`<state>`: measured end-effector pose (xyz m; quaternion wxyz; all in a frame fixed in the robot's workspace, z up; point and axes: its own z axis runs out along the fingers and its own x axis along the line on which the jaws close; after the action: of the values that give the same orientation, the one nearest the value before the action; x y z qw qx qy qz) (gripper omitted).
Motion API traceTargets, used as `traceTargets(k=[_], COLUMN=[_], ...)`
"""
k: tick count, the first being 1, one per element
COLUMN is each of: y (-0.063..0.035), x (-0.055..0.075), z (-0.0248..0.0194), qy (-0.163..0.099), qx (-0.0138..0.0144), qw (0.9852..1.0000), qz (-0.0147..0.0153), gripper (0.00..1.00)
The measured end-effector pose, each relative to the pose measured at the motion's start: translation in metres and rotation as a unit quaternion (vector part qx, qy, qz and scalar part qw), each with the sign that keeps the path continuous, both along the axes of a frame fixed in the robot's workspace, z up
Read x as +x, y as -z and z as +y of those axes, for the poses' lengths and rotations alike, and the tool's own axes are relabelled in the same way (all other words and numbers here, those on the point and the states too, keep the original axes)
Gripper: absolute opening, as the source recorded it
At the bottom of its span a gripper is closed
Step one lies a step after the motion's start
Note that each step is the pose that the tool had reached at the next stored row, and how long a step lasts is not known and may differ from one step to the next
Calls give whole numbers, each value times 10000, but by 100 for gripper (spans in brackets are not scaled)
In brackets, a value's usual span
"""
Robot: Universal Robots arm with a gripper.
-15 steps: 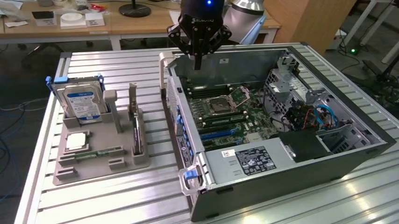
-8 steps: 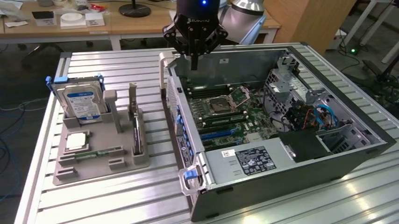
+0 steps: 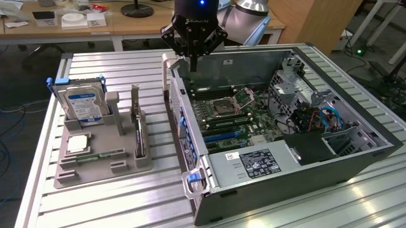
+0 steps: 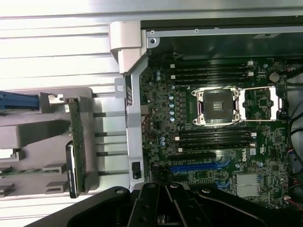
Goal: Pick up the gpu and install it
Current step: 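Reach for the gpu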
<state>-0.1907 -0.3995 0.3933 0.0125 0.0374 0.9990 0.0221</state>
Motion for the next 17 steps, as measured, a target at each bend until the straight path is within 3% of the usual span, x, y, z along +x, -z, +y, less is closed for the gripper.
traceTargets(k=[17], y=[0], x=[-162], z=[-4], qy=[0], qx=[0], qw=[10000], qz=[0], gripper=[11])
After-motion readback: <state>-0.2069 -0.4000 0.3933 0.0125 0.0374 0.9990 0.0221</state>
